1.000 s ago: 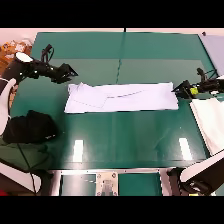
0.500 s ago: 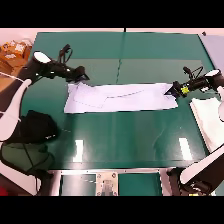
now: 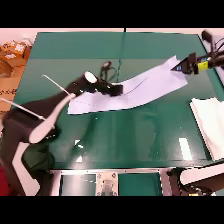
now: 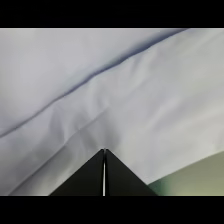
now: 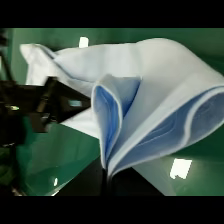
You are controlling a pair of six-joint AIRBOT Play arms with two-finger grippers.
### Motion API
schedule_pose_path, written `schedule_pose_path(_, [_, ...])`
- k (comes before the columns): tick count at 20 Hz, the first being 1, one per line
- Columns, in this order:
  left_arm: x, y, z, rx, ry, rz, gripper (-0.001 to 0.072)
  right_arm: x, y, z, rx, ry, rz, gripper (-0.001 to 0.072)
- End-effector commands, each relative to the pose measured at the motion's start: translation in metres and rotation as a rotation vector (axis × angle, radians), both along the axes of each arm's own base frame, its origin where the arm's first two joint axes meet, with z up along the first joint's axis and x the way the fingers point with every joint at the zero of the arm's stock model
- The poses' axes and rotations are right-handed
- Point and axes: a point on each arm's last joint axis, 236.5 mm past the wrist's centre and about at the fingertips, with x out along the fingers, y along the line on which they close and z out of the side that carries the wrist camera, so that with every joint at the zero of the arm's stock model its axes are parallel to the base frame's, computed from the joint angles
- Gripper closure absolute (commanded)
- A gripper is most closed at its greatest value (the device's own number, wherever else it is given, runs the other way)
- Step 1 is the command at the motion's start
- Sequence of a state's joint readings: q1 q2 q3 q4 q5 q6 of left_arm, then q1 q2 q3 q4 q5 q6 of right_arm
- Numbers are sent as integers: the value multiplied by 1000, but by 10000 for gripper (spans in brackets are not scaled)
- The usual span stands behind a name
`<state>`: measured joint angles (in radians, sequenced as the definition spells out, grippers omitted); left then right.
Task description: Fold the shirts.
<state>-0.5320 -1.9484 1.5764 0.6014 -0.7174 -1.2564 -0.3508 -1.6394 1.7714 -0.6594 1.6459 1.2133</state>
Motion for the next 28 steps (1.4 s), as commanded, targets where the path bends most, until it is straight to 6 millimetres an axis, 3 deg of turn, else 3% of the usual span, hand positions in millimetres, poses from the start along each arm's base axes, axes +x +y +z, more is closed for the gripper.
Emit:
schedule_pose_path(1, [-29,-56,-25,-65,75,-18,686,-26,39,65,40,-130,75,698])
schedule_pose_path(3, [-31,-71,-22,-101,93,-24,686,-31,42,73,32,-150,81,698])
schedule_pose_path(6, [-36,-74,-4,-128,100,-68,685,-31,42,68,33,-136,79,698])
schedule_pose_path(9, [-53,-63,27,-148,148,-233,686,-33,49,67,45,-127,95,697])
schedule_pose_path(11, [-48,-26,39,-62,206,-283,687,-35,62,71,71,-122,115,697])
schedule_pose_path(12, [-39,3,38,33,231,-276,687,-37,71,74,88,-115,127,697])
schedule_pose_path(15, [-4,117,47,374,228,-171,687,-38,106,77,111,-112,165,697])
schedule_pose_path(17, [13,186,72,504,187,-74,687,-33,139,74,132,-110,164,697])
schedule_pose_path(20, [25,274,111,616,151,73,686,-28,210,58,165,-135,164,697])
schedule_pose_path(23, [31,328,142,624,116,185,686,-19,293,15,181,-148,108,697])
schedule_pose_path(25, [32,352,154,624,93,217,685,-17,356,-35,162,-156,68,696])
schedule_pose_path(26, [32,362,156,626,90,227,686,-16,388,-65,150,-160,38,654])
schedule_pose_path(28, [31,375,155,631,98,232,686,-21,437,-121,140,-131,-9,270])
